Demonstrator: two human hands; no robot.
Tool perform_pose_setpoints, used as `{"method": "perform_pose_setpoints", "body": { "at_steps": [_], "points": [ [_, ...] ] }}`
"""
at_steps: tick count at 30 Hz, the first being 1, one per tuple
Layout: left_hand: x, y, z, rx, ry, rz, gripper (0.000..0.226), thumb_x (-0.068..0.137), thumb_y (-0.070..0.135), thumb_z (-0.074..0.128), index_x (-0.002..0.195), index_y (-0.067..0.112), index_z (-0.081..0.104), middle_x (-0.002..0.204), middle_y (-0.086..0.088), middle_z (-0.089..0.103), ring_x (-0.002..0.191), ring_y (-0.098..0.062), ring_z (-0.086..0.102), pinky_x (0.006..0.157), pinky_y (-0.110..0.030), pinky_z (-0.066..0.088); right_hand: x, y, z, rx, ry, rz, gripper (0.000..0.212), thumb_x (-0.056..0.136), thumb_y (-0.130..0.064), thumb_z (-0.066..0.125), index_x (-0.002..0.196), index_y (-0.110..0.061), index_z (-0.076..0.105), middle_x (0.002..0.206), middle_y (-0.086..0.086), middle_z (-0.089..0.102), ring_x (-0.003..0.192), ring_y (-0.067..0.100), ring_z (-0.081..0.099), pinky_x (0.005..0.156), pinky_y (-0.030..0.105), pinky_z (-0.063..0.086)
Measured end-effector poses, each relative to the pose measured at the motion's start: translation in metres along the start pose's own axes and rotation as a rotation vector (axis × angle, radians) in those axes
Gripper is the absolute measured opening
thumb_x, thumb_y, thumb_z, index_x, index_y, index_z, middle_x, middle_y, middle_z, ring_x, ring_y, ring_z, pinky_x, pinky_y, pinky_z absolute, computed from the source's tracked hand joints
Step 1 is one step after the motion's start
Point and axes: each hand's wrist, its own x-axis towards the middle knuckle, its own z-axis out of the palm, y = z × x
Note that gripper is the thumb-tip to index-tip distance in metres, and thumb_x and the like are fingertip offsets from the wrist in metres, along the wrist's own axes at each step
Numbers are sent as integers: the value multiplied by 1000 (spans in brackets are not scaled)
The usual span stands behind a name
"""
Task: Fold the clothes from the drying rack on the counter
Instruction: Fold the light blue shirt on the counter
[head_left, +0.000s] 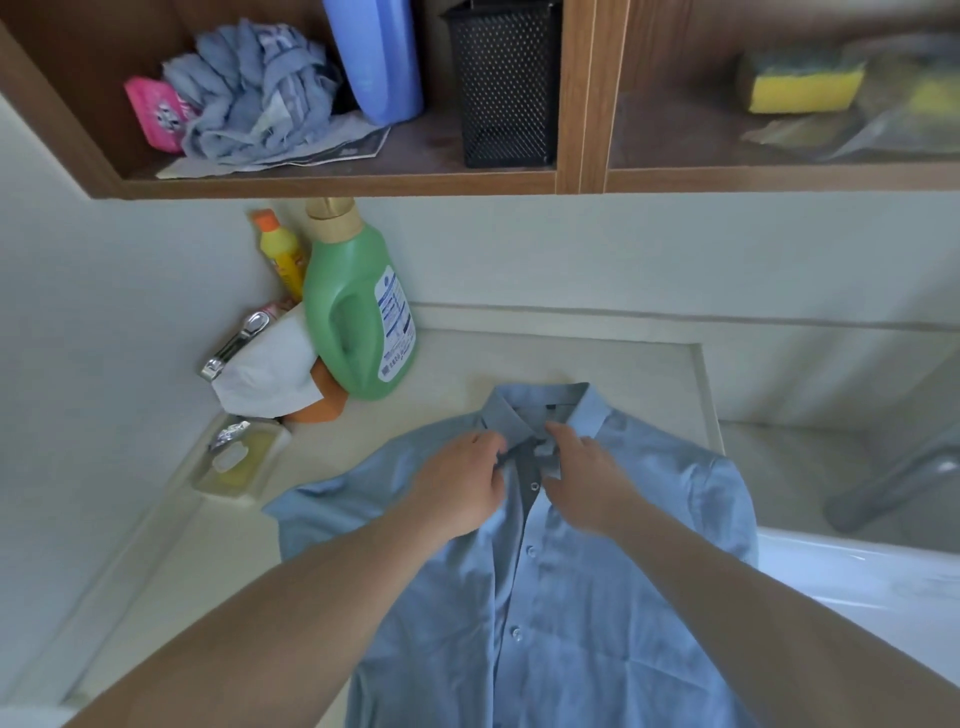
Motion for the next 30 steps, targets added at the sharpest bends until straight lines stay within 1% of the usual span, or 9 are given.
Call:
{"method": "perform_pose_setpoints", "body": {
  "at_steps": [3,6,9,13,16,20,23,26,30],
  "points": [
    [-25,-11,-4,43,-63,-84,27,98,26,47,123,24,59,117,2,65,110,-23,60,87,-33,48,-21,-8,11,8,37,1,51,98,-23,55,146,-24,38,140,4,45,128,30,47,98,33,38],
    [-54,-24,-8,83,-84,-154,20,100,32,46,114,28,60,108,4,67,102,-22,63,77,-30,46,-40,-17,31,1,194,-88,29,93,-17,54,122,-21,58,122,3,58,117,31,50,98,36,39],
    [-86,-37,-12,105,-60,-210,16,99,32,47,104,26,61,100,1,69,95,-24,65,75,-33,49,-58,-35,48,1,169,-220,28,92,-13,53,116,-20,66,117,0,63,115,25,53,94,31,41],
    [-127,-46,-11,123,-30,-320,17,99,33,50,104,25,64,103,0,71,99,-24,66,79,-33,51,-74,-59,69,-14,-26,-243,28,92,-22,46,111,-31,63,117,-7,64,107,22,64,87,34,51],
    [-161,-49,-9,95,-34,-386,17,100,32,50,103,22,64,102,1,70,99,-21,65,79,-32,50,-84,-70,87,-152,-189,-253,27,94,-25,47,117,-29,59,125,-2,56,112,28,62,90,35,51],
    [-198,-52,-6,43,-115,-466,19,100,34,50,99,19,62,96,0,67,88,-21,64,74,-33,50,-93,-78,95,-233,-163,-247,35,99,-25,49,134,-21,51,138,3,44,122,30,57,98,36,49],
    [-220,-52,-5,8,-212,-444,31,98,33,50,78,11,58,76,-7,64,70,-22,61,66,-35,48,-103,-86,92,-223,-193,-218,38,99,-23,51,137,-18,50,140,6,40,126,28,52,99,34,45],
    [-237,-46,-3,-17,-238,-398,38,97,33,51,64,15,46,62,-1,51,57,-15,48,55,-30,35,-119,-91,94,-174,-172,-156,40,96,-28,53,135,-23,52,137,6,43,118,30,57,96,34,48],
    [-259,-44,-1,-73,-257,-327,43,94,35,54,56,18,45,53,2,46,53,-15,47,54,-31,35,-154,-108,109,-149,-97,-88,34,95,-26,52,129,-22,59,131,6,54,118,27,57,96,35,49]
  ]
}}
